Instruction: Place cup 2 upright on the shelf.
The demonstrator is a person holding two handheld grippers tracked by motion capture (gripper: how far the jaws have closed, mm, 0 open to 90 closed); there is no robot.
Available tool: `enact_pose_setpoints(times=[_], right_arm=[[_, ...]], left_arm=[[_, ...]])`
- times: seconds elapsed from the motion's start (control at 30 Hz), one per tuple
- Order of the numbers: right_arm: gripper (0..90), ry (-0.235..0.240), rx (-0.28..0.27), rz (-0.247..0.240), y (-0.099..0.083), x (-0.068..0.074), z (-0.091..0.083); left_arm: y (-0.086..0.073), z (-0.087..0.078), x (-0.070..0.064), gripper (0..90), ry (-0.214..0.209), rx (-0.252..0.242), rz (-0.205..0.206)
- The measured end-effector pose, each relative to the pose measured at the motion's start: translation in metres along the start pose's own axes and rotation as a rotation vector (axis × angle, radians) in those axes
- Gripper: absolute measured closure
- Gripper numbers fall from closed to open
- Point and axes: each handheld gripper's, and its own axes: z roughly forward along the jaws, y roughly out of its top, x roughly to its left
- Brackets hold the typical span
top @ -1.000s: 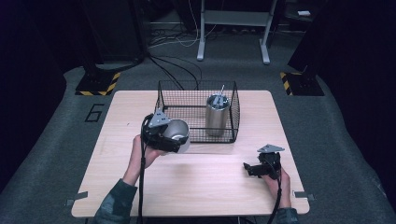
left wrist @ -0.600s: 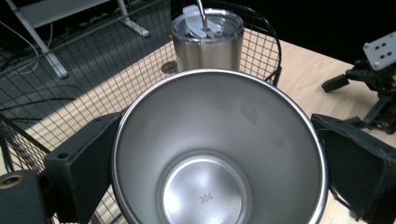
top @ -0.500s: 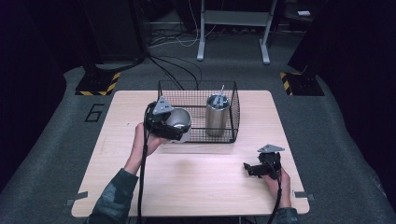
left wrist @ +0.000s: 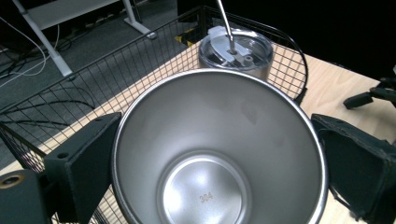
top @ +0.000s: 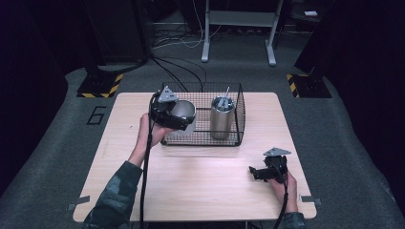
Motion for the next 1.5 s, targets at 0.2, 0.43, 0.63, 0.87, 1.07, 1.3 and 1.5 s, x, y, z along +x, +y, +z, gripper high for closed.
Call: enact_pose_setpoints(times=[0.2,0.43,0.63,0.87,1.07,1.3,1.5], right_arm=[[0.0,0.000,0.000,0.000,0.000,0.000,0.000],[0.0,0.000,0.000,-0.001,0.000,0.000,0.000],[0.0,0.000,0.000,0.000,0.000,0.000,0.000],[0.0,0.000,0.000,0.000,0.000,0.000,0.000],[0.0,0.000,0.000,-0.001,0.000,0.000,0.000],[0.0,0.000,0.001,0.000,0.000,0.000,0.000],[0.0,0.000,0.000,0.000,0.000,0.000,0.000]], left_arm=[[0.005,0.009,0.010,6.1,0.005,0.008,-0.005],[0.010,0.020,0.019,6.1,0.005,0.019,-0.011],[0.014,0.031,0.025,6.1,0.012,0.026,-0.007],[0.016,0.047,0.032,6.1,0.016,0.039,-0.021],[0.018,0.058,0.036,6.1,0.020,0.055,-0.021],[0.015,0.071,0.039,6.1,0.022,0.074,-0.014],[0.011,0.081,0.041,6.0,0.030,0.085,-0.023]])
